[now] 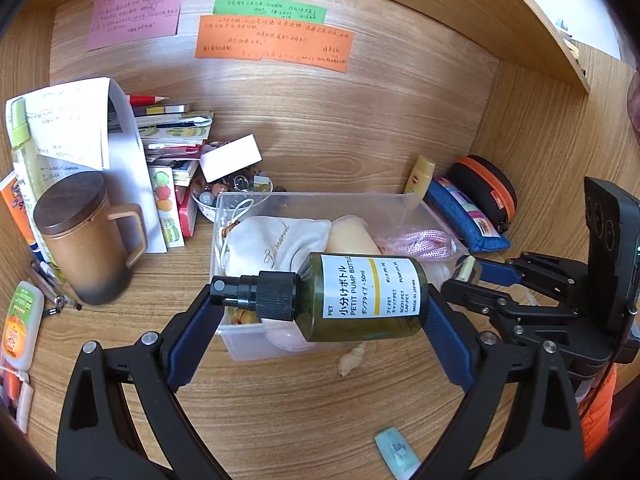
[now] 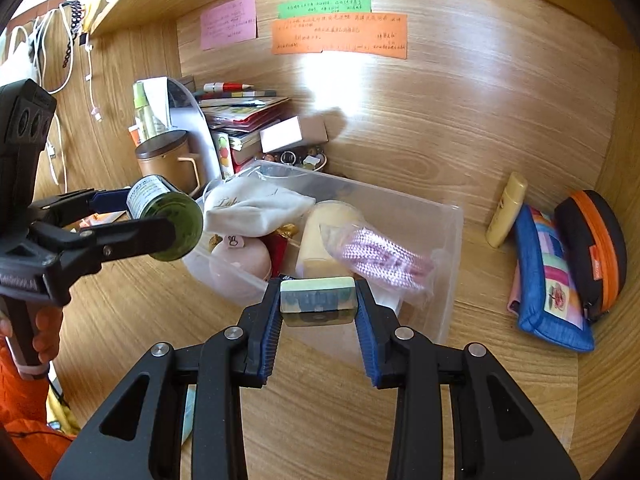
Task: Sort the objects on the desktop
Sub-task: 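Carry the spray bottle with left tool while right tool carries the tile over the bin, then open left tool to drop the spray bottle while right tool releases the tile into the bin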
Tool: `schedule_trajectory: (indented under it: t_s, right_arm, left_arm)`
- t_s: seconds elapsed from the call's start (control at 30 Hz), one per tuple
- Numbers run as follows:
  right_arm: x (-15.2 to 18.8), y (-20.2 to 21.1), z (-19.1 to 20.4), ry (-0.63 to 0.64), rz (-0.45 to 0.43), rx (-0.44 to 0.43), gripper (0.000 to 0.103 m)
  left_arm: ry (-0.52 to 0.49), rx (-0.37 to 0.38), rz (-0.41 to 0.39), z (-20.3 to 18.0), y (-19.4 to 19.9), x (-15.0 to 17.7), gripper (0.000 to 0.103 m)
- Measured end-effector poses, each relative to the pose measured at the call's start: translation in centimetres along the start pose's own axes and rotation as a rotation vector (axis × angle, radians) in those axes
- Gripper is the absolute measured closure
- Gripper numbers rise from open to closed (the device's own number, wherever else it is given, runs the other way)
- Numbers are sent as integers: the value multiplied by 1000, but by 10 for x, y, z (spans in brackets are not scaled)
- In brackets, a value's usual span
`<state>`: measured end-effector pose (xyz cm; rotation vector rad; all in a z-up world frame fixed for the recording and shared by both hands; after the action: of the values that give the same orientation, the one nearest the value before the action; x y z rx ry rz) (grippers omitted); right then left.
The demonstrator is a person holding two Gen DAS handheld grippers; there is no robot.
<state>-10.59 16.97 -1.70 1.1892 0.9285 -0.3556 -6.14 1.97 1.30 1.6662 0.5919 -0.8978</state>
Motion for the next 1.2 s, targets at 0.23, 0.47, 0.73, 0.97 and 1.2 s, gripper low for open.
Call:
schedule_trajectory:
  t_s: [0.23, 0.47, 0.73, 0.97, 1.2]
  right_arm:
    - [-4, -22, -3, -6, 28, 4, 72]
    - [-6, -28, -5, -5, 20, 10, 72]
    - [-4, -32, -11, -5, 27, 4, 72]
    - [-3, -33, -16, -16, 26, 6, 72]
    - [-3, -32, -16, -21, 28, 11, 71]
  left_arm:
    - [2, 23, 34, 2, -22, -5, 7]
    - [-8, 44, 62, -3, -43, -10, 7]
    - [-18, 50, 90, -7, -59, -11, 7]
    - [-39, 25, 117, -11, -69, -9, 6]
    - [-50, 37, 155, -9, -78, -6, 5]
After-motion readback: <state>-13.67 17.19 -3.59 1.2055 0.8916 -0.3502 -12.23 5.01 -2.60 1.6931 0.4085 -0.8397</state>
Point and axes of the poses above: each gripper's, at about its wrist camera, not at the fingertips, and y roughly against the way its jaws point, z to its left, x to its underside, the point moved 1 cm from there along -y, roughly the way its jaws point, and after that the axes turned 5 degrees about -y, right-handed, at the moved point
